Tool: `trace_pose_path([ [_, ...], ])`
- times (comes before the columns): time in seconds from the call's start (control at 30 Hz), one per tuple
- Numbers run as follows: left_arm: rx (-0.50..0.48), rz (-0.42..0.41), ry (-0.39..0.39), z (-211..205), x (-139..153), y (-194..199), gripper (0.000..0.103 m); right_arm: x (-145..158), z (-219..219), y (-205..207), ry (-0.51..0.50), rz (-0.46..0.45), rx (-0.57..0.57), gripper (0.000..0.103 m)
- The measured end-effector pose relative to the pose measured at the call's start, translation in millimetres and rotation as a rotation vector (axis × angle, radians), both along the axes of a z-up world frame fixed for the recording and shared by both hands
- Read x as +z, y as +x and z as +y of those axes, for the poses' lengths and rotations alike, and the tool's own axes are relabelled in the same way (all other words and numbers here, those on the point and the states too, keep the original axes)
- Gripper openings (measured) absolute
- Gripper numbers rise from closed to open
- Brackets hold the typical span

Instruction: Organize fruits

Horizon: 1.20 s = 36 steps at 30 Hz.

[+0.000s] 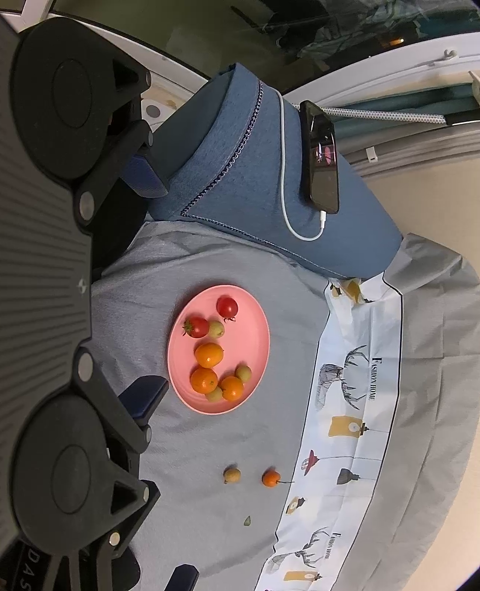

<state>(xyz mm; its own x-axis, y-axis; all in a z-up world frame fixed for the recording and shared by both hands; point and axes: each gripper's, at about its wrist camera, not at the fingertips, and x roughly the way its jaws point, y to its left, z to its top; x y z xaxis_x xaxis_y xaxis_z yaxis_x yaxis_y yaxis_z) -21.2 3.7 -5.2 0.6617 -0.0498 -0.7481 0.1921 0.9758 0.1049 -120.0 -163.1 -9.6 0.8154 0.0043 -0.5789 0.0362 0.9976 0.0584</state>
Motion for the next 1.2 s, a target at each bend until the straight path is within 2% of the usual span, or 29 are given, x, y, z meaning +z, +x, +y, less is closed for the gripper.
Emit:
trace_pose_path([
  [1.2,-0.005,0.122,0.048,-16,-36,40,0.103,-35,-13,37,0.049,0.118,-0.002,0.100],
])
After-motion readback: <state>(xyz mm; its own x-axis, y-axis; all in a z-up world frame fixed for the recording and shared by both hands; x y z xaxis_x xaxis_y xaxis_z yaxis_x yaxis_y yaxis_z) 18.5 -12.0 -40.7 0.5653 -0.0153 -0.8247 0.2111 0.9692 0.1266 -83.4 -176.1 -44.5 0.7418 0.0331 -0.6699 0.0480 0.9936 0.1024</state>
